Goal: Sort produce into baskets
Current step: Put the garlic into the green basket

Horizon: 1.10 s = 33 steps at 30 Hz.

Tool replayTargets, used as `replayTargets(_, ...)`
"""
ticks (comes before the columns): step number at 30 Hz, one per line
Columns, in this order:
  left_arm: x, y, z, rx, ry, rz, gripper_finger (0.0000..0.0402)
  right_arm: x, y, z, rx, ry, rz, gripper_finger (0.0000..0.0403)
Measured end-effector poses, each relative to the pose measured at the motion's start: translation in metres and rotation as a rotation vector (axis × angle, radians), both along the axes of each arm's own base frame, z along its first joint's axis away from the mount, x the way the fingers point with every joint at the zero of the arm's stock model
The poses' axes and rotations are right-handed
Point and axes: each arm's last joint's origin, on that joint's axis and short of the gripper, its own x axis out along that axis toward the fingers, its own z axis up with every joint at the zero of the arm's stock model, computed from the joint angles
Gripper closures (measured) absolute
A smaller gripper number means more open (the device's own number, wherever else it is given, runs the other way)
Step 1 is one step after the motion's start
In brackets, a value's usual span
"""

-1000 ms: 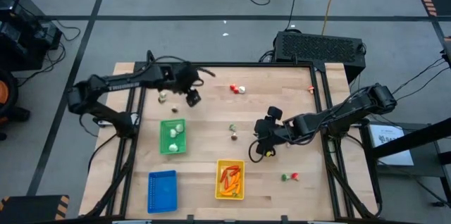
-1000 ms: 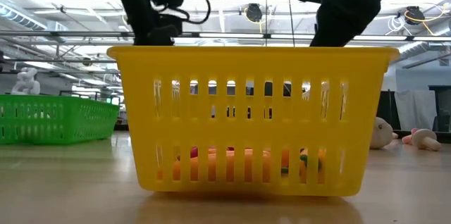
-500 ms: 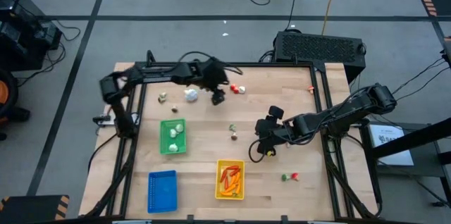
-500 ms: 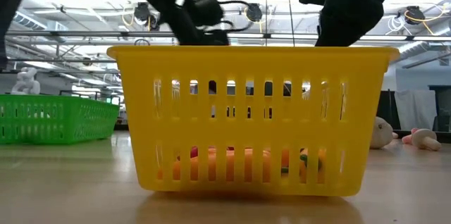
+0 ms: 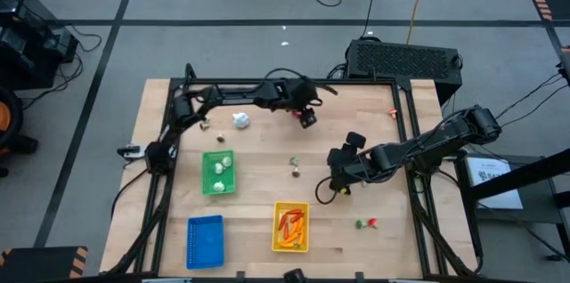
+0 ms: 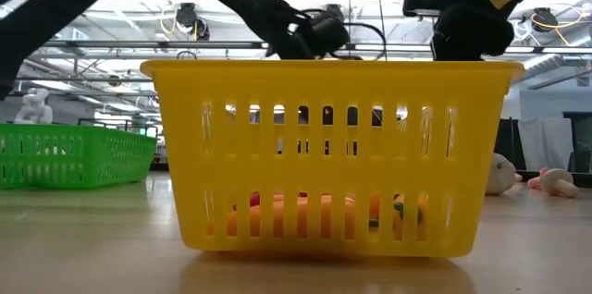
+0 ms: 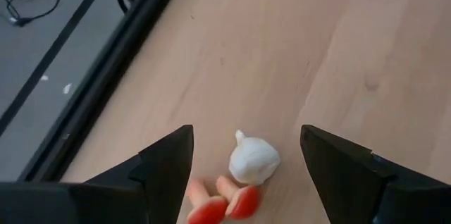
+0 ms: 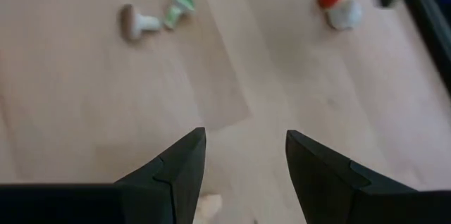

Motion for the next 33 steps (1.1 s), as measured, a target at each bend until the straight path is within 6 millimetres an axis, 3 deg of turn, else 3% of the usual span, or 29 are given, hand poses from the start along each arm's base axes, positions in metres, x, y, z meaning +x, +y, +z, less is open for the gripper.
replayTargets(8,0.010,0.003,-0.024,0.026,0.168,0.084,0.0133,-0.003,-0.001,-0.001,-0.032,0.010,-0.034,0.0216)
replayTargets(15,0.009,0.002,-0.025,0.022,0.196,0.039,0.0133,0.000,-0.001,0.000,-0.038,-0.021,-0.037,0.0216)
replayTargets(18,0.006,0.001,-0.014,0.028,0.188,0.007,0.0133,0.003,-0.004,0.002,-0.059,-0.044,-0.036,0.0216)
replayTargets(22,-0.003,0.000,0.023,0.059,0.139,0.000,0.0133,0.008,-0.020,0.004,-0.089,-0.051,-0.057,0.0216)
replayTargets(25,-0.019,0.002,0.049,0.073,0.145,0.003,0.0133,0.013,-0.040,0.006,-0.083,-0.070,-0.100,0.0216)
replayTargets(29,-0.066,0.011,0.076,0.086,0.229,0.068,0.0133,0.025,-0.082,0.009,0.096,-0.149,-0.134,0.0216)
replayTargets(33,-0.117,0.012,0.082,0.035,0.260,0.176,0.0133,0.033,-0.125,0.016,0.241,-0.336,-0.207,0.0216)
